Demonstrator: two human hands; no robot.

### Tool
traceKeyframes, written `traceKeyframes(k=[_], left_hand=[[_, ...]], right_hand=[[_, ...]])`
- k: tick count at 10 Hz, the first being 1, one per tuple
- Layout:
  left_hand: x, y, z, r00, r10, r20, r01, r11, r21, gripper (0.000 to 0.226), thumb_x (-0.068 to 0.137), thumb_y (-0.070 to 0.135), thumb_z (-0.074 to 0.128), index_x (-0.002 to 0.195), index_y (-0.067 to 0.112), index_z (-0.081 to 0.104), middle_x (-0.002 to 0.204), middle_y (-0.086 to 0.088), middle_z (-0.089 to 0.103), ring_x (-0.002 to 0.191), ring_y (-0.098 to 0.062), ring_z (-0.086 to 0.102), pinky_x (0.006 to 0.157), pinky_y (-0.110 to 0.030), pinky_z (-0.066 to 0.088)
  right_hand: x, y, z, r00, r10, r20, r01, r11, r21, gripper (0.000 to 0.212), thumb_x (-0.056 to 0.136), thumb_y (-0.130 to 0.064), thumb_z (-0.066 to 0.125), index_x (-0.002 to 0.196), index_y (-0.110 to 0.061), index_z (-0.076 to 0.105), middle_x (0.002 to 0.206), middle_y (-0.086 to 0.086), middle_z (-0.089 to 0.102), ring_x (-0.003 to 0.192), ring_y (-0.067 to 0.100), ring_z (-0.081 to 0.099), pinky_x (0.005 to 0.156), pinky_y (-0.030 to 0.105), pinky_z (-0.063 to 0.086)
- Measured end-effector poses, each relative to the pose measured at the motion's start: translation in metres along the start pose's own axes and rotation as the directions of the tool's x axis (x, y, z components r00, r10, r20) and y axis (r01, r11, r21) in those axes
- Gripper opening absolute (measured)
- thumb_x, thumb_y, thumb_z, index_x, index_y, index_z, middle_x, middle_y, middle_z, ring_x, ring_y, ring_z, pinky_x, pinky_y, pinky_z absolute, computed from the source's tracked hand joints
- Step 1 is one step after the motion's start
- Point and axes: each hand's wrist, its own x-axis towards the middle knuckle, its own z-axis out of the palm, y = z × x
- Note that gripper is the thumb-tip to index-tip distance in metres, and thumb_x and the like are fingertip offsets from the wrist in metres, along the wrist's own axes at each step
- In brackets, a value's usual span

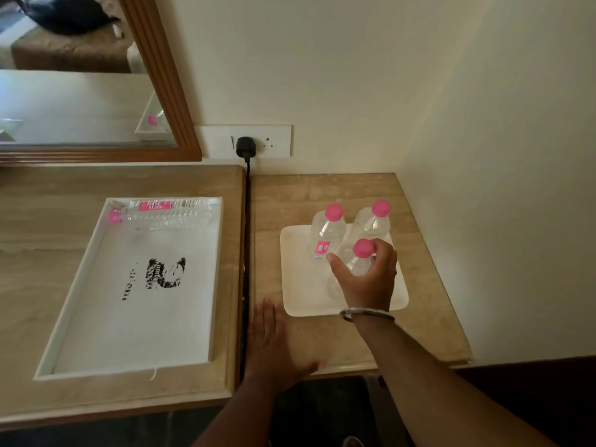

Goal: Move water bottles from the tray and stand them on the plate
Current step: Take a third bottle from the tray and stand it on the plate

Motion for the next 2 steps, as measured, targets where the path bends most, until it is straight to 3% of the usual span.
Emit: traceKeyframes(k=[2], left_hand=[[0.0002,0.0056,-0.0025,1.0,-0.018,0.004,0.018,0.997,0.069,0.151,0.049,0.103,0.044,0.141,0.02,-0.041,0.157,-0.009,-0.04,0.139,-0.026,-0.043,0.119,-0.046,-0.017]], right_hand=[[0.0,0.0027,-0.0008,1.0,0.003,-0.009,-0.003,0.999,0.034,0.075,0.057,-0.058,0.081,0.11,-0.016,0.049,0.107,0.004,0.055,0.095,0.018,0.053,0.082,0.045,0.055]])
